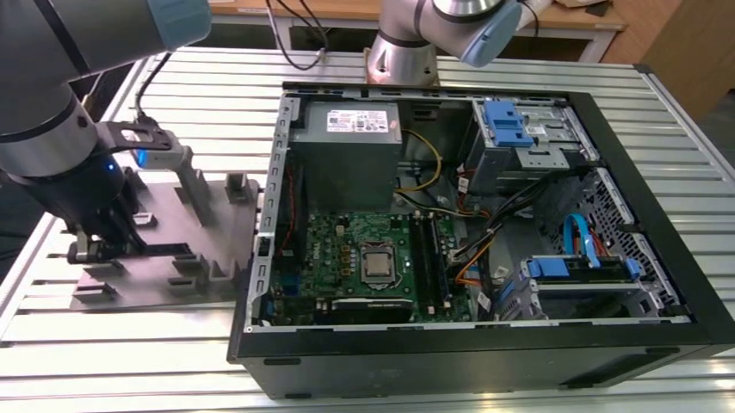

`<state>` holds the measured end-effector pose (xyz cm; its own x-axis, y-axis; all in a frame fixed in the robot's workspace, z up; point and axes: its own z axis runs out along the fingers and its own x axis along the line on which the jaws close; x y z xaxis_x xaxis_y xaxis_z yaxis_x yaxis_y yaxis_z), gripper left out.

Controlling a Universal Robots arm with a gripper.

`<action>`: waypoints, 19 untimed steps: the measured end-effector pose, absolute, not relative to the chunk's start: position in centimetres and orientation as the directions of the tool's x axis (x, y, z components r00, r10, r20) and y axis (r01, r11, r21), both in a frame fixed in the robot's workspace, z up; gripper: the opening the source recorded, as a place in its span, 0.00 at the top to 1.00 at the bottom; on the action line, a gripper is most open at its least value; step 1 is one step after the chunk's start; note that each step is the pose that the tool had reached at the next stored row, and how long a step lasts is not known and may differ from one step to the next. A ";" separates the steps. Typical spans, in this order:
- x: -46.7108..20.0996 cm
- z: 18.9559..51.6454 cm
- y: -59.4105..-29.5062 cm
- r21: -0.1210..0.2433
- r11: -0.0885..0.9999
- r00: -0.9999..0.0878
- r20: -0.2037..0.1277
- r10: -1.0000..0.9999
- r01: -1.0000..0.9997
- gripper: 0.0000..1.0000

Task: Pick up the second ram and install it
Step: 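Pick up the second ram and move it above second insertion slot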

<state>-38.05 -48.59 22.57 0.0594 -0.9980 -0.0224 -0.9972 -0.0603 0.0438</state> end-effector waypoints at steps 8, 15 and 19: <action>-38.0 23.5 -48.6 0.044 -0.060 0.059 -0.022 -0.998 -0.997 0.86; -38.0 24.3 -48.6 0.044 -0.060 0.059 -0.022 -0.998 -0.997 0.86; -38.0 24.8 -48.6 0.044 -0.060 0.059 -0.022 -0.998 -0.997 0.86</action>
<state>-38.05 -48.59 24.84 0.0594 -0.9980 -0.0224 -0.9972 -0.0603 0.0438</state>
